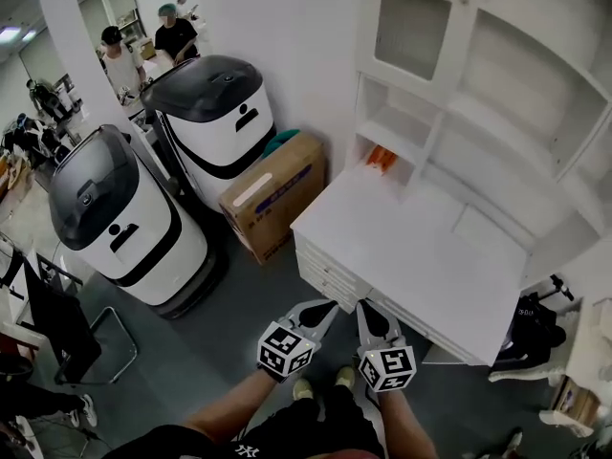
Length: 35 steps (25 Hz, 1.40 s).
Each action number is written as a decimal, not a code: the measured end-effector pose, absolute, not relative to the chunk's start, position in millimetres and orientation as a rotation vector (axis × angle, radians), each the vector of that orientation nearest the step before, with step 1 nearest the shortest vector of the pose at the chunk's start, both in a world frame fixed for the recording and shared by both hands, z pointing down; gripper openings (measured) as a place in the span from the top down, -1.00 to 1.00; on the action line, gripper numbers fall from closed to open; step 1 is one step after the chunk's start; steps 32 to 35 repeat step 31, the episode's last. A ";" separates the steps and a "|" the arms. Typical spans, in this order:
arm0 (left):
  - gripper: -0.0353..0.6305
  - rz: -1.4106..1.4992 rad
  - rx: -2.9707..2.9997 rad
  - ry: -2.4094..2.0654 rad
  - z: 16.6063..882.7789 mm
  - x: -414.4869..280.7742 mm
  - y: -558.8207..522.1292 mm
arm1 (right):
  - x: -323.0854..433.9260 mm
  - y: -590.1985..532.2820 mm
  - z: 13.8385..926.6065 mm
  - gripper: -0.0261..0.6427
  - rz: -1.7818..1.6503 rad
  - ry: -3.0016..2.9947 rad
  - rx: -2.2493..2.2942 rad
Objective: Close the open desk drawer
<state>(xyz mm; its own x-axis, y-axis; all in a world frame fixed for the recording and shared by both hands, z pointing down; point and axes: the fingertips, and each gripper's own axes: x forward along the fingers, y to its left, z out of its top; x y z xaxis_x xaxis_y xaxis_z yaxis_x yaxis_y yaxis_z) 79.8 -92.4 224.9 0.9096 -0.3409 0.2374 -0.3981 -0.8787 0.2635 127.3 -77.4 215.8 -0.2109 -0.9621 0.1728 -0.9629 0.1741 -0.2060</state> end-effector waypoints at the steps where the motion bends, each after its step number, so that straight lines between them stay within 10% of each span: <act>1: 0.89 0.248 2.772 -0.553 217.3 78.9 -92.3 | 126.6 -77.1 209.1 0.86 0.406 -2.414 1.976; 35: 0.89 0.137 2.776 -0.675 164.3 79.7 -101.6 | 126.0 -79.7 167.4 0.86 0.290 -2.469 1.912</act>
